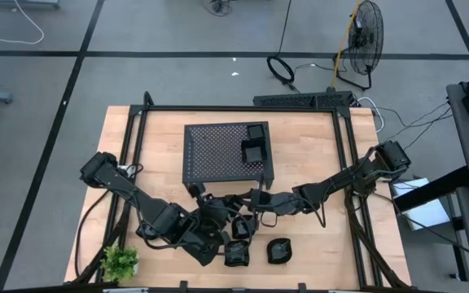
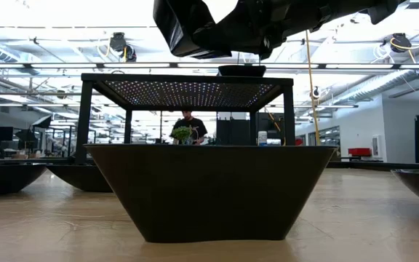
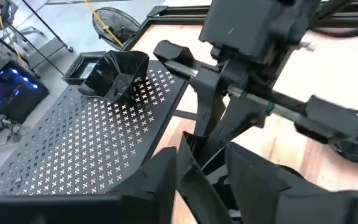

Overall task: Pick & Place Mini shaped plates
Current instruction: Stack the distorted square plate onto the stacked distorted square plate on the shelf

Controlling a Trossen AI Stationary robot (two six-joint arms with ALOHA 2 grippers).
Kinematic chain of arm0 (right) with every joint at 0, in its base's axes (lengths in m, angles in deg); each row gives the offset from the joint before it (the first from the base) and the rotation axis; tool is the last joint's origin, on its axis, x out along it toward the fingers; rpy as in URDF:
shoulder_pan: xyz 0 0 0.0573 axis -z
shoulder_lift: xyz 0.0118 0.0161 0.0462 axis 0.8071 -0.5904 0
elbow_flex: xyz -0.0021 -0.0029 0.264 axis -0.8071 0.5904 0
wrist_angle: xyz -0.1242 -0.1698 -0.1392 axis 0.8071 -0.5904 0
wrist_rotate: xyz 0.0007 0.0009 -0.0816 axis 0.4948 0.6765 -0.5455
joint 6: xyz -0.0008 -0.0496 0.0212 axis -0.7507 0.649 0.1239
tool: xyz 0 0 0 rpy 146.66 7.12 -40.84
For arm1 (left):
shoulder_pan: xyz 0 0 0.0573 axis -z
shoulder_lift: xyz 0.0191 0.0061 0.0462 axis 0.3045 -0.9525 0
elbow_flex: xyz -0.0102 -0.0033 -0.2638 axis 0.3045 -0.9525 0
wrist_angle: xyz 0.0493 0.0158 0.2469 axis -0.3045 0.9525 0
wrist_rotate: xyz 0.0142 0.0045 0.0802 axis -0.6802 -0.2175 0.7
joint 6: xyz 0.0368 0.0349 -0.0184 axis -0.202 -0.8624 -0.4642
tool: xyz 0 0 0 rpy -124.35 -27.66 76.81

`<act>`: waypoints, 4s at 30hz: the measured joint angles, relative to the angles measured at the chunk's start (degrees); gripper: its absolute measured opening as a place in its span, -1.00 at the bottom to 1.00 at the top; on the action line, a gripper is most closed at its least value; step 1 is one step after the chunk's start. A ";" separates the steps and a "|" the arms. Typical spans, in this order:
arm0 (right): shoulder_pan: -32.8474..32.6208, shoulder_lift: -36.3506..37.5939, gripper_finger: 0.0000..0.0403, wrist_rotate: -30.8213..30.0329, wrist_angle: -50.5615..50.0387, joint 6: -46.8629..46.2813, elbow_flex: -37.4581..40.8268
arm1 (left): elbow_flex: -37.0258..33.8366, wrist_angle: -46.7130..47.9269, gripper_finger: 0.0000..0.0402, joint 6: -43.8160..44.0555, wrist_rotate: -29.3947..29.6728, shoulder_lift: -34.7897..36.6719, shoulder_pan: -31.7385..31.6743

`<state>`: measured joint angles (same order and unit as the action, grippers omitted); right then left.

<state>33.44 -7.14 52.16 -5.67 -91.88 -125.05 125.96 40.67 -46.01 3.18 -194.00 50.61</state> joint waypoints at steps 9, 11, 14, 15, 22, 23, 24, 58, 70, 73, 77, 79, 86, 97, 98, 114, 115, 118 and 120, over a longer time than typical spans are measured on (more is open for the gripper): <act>2.57 7.63 -1.00 3.21 -12.52 -2.43 -2.97 | 6.80 0.35 0.17 -4.57 0.12 0.00 3.13; 5.28 11.56 -1.00 3.16 -23.96 -7.96 -6.31 | 7.80 0.36 0.20 -5.81 2.38 0.01 4.58; 11.12 15.62 -1.00 7.21 -40.89 -16.88 -13.37 | 7.53 1.40 0.21 -5.17 8.23 1.31 7.29; 13.21 16.68 -1.00 8.99 -46.16 -18.74 -15.58 | 7.51 1.90 0.21 -4.18 10.01 1.59 7.91; 27.59 19.39 -1.00 23.55 -62.33 -22.88 -22.67 | 7.44 11.42 0.21 7.33 15.98 2.26 10.83; 29.09 19.39 -1.00 26.39 -63.38 -23.52 -22.67 | 7.44 12.54 0.21 8.71 15.94 2.27 10.77; 30.28 19.39 -1.00 28.68 -64.84 -24.23 -22.67 | 7.44 13.48 0.21 9.88 15.76 2.27 10.62; 27.15 18.93 -0.53 12.98 -53.62 -24.53 -13.46 | 7.40 15.48 0.21 13.82 11.32 2.23 7.96; 22.86 27.79 -0.29 21.77 -45.82 -14.74 -13.49 | 7.36 15.88 0.21 13.77 9.64 2.19 7.89; 20.53 29.30 -0.29 25.51 -46.44 -12.58 -13.51 | 7.34 15.58 0.21 13.79 7.27 2.10 7.89; 16.08 31.06 -0.31 28.02 -45.66 -12.15 -11.75 | 5.18 10.58 0.21 11.06 -0.53 0.93 7.79; 13.95 31.99 -0.32 27.80 -44.53 -12.15 -9.81 | 1.96 3.09 0.21 6.78 -6.27 0.39 7.25; 9.84 34.51 -0.33 27.74 -30.59 -12.55 0.94 | -14.43 -28.57 0.21 -3.04 -25.70 0.31 4.71; 9.20 36.74 -0.33 27.71 -13.80 -12.39 13.51 | -31.13 -35.72 0.21 4.68 -31.55 0.42 1.30; 9.20 36.74 -0.33 27.71 -13.27 -12.39 13.85 | -32.52 -36.70 0.21 6.92 -32.64 0.42 0.79; 9.22 36.74 -0.33 27.70 -11.68 -12.39 13.99 | -34.71 -48.81 0.21 13.54 -39.68 -2.62 0.24; 9.22 36.74 -0.33 27.71 -11.64 -12.39 13.99 | -34.03 -48.69 0.21 13.55 -39.77 -3.26 0.26; 9.22 36.74 -0.33 27.71 -11.20 -12.39 13.97 | -32.94 -44.82 0.21 13.64 -39.71 -4.36 -0.18; 9.22 36.74 -0.33 27.71 -11.01 -12.39 13.99 | -32.58 -44.44 0.21 13.91 -39.76 -4.94 -0.49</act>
<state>42.66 29.61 79.87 -16.68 -104.27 -111.06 93.38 -3.78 -32.10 -36.59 -198.94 50.13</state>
